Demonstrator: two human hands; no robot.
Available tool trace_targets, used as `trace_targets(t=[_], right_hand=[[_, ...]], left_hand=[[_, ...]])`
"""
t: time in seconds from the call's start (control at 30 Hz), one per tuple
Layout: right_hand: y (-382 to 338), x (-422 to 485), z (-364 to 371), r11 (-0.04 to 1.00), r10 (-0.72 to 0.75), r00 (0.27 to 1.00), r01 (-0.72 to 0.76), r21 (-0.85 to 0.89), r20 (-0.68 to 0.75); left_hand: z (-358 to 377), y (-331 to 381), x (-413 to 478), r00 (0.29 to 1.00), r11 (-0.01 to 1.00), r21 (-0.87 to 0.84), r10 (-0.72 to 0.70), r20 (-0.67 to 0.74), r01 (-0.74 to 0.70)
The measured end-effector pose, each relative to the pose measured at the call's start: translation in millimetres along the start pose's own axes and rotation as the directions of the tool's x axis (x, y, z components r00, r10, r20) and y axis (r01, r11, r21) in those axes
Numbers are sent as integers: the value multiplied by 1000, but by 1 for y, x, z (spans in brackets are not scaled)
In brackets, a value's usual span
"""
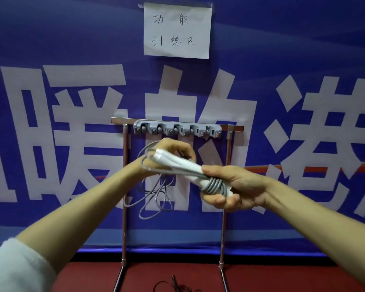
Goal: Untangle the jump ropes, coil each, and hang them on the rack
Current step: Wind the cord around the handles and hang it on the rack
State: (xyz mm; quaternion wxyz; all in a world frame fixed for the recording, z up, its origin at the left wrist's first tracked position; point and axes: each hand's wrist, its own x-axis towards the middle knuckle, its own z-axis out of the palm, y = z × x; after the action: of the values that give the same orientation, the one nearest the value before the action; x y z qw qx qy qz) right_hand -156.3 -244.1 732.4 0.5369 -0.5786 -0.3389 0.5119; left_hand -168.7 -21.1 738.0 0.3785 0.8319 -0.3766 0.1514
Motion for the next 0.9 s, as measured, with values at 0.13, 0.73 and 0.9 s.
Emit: trace_targets(t=[0.13, 0.73, 0.9], right_hand=[[-1, 8, 2, 927, 220, 968, -246, -282, -122], [-15, 29, -11, -207, -439, 722, -660, -722, -534], [-36, 21, -16, -68, -382, 722, -644, -762, -576]], left_hand=[[-6, 14, 16, 989, 969, 243, 18, 150, -54], [14, -2, 10, 840, 796, 419, -528, 129, 436], [14, -11, 8, 776, 699, 488, -627, 68, 522]])
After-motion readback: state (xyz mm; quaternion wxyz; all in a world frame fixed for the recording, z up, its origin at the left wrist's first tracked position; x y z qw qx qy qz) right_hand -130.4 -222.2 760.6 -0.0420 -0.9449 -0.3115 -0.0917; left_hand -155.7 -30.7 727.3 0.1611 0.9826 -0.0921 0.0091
